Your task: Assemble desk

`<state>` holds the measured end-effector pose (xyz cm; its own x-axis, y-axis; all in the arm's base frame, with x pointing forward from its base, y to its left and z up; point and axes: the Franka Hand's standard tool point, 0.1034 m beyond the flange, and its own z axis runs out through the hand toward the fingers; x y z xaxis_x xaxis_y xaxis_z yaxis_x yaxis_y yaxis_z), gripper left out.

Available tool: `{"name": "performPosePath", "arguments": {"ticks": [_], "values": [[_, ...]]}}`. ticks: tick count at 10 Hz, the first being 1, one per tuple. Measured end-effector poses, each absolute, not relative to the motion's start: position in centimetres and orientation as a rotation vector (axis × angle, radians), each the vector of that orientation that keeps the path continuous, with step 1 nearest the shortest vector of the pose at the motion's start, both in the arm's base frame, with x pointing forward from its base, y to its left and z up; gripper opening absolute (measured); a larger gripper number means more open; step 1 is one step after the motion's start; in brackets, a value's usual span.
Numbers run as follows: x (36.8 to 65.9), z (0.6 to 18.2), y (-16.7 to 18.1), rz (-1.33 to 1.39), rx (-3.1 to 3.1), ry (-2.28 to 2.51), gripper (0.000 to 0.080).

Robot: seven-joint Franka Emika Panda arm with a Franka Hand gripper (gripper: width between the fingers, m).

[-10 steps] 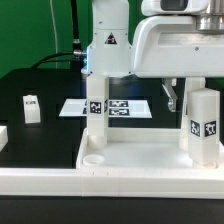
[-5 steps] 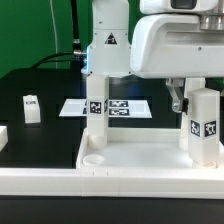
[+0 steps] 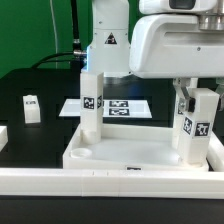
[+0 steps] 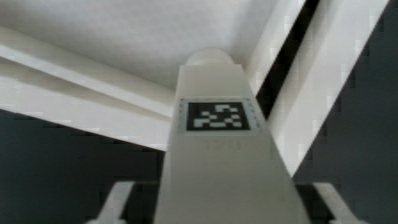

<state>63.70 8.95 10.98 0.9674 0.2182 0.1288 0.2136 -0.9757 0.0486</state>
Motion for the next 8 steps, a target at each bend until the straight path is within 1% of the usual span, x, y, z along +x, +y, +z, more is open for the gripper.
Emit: {"name": "performPosePath", "arguments": {"ticks": [4,8], "values": [[63.69,10.96,8.96,0.213,3.117,-0.041,0.0290],[63.64,10.71,8.89,0.212,3.083,-0.695,0.0291]]}}
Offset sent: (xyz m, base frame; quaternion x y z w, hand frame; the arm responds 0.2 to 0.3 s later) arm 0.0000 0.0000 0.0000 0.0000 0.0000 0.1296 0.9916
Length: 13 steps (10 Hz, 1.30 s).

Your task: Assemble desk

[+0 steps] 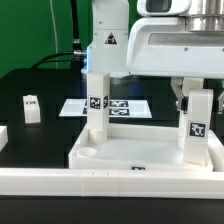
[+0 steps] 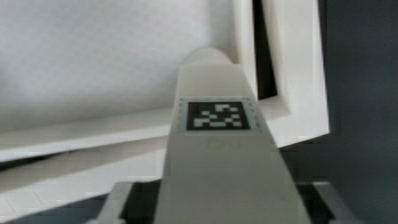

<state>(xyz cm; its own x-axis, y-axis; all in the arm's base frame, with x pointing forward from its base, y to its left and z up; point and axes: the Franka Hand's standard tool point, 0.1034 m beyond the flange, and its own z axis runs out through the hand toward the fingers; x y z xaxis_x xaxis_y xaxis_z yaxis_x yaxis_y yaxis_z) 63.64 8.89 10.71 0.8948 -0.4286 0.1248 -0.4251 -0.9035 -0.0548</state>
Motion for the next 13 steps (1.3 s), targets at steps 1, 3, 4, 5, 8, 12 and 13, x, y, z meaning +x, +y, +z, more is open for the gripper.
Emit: {"name": "performPosePath", "arguments": {"ticks": [1,3,4,5,8,12,13], "values": [[63.75,10.70,9.16,-0.221,-2.946,0.928,0.0291],[63.76,10.66,9.37,-0.212,-2.841,1.174,0.0291],[63.74,10.64,9.40,-0.202,-2.775,1.299,0.0291],[63.69,10.62,9.39,-0.191,-2.700,1.436,0.0291],[63.60,10.61,9.30,-0.163,-2.562,1.659,0.0291],[63.57,10.63,9.47,-0.163,-2.580,1.634,0.0567],[63.57,10.67,9.67,-0.166,-2.609,1.589,0.0624]]}}
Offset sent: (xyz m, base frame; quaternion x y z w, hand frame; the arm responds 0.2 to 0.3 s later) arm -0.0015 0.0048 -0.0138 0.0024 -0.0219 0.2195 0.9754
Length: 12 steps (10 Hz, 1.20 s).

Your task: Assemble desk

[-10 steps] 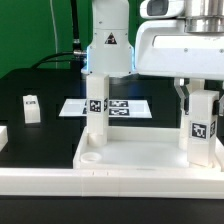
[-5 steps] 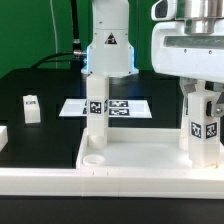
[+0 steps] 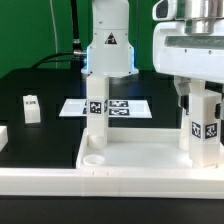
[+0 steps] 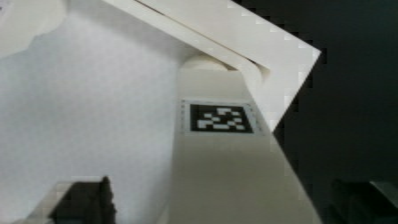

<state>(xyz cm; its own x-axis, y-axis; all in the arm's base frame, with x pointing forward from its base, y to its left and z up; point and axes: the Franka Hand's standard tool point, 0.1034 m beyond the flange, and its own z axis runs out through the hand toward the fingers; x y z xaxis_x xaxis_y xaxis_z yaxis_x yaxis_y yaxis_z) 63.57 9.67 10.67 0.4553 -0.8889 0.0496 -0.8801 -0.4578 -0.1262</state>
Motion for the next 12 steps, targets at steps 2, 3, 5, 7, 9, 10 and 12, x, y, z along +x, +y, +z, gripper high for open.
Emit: {"name": "performPosePath", "arguments": {"ticks": [2,3,5,7,9,10,12], "values": [[64.0,11.0,9.7,-0.203,-2.747,1.336,0.0644],[63.9,10.9,9.7,-0.207,-2.797,1.242,0.0648],[63.9,10.9,9.6,-0.213,-2.871,1.083,0.0649],[63.9,10.9,10.2,-0.224,-2.988,0.811,0.0649],[63.9,11.0,10.6,-0.233,-3.058,0.575,0.0649],[63.9,11.0,10.8,-0.237,-3.092,0.440,0.0649],[63.8,11.0,11.5,-0.242,-3.152,0.125,0.0649]]}}
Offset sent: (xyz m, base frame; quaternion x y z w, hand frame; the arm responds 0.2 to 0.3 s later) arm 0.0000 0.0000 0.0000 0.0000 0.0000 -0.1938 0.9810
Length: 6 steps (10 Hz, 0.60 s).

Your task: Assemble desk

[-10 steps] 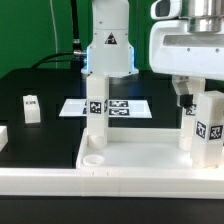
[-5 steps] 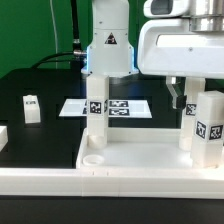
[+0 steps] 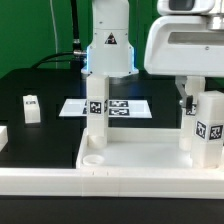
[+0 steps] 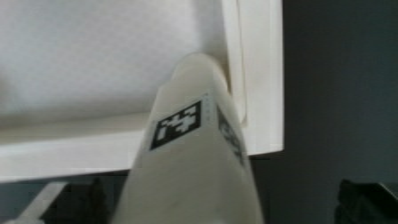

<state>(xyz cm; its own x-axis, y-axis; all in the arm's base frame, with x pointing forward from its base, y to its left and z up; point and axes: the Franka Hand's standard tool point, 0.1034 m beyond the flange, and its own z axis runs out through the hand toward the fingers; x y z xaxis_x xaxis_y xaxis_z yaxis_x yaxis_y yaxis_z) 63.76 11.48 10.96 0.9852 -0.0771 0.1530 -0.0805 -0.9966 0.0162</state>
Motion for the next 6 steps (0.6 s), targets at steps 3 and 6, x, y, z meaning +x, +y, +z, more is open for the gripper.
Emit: {"name": "performPosePath", "arguments": {"ticks": [3,6], "values": [[63.71,10.92,11.56,0.234,3.082,0.176,0.0649],[63.87,10.99,10.90,0.229,3.052,0.381,0.0649]]}}
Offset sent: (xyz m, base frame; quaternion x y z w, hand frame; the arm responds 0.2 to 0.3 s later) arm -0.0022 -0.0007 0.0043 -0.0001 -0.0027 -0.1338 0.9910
